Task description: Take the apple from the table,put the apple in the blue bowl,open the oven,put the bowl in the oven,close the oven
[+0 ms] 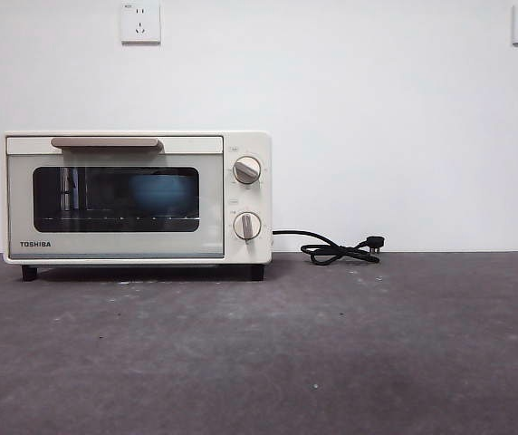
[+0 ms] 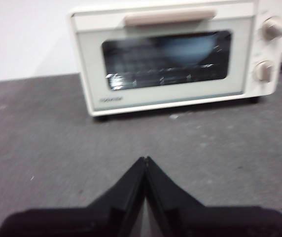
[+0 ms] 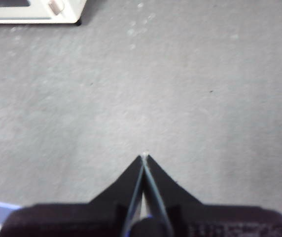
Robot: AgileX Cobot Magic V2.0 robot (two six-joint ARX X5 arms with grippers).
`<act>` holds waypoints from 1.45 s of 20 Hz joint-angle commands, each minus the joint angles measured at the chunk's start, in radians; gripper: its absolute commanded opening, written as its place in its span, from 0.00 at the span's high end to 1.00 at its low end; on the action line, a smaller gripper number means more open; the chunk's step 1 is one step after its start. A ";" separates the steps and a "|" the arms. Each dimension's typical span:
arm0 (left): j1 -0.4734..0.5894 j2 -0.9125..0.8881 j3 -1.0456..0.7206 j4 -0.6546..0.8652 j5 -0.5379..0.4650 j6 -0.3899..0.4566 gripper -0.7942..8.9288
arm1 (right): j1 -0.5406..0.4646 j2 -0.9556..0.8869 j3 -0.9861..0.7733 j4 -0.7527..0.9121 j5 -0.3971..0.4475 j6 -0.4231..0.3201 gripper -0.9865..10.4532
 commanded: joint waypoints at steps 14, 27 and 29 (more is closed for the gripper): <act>-0.007 0.003 -0.017 -0.026 -0.012 -0.006 0.92 | 0.001 -0.001 -0.005 -0.018 0.007 0.007 0.91; -0.007 0.003 -0.017 -0.026 -0.012 -0.006 0.92 | -0.063 -0.001 -0.006 -0.018 0.026 -0.029 0.91; -0.007 0.003 -0.017 -0.026 -0.012 -0.006 0.92 | -0.159 -0.002 -0.006 -0.014 0.043 -0.080 0.91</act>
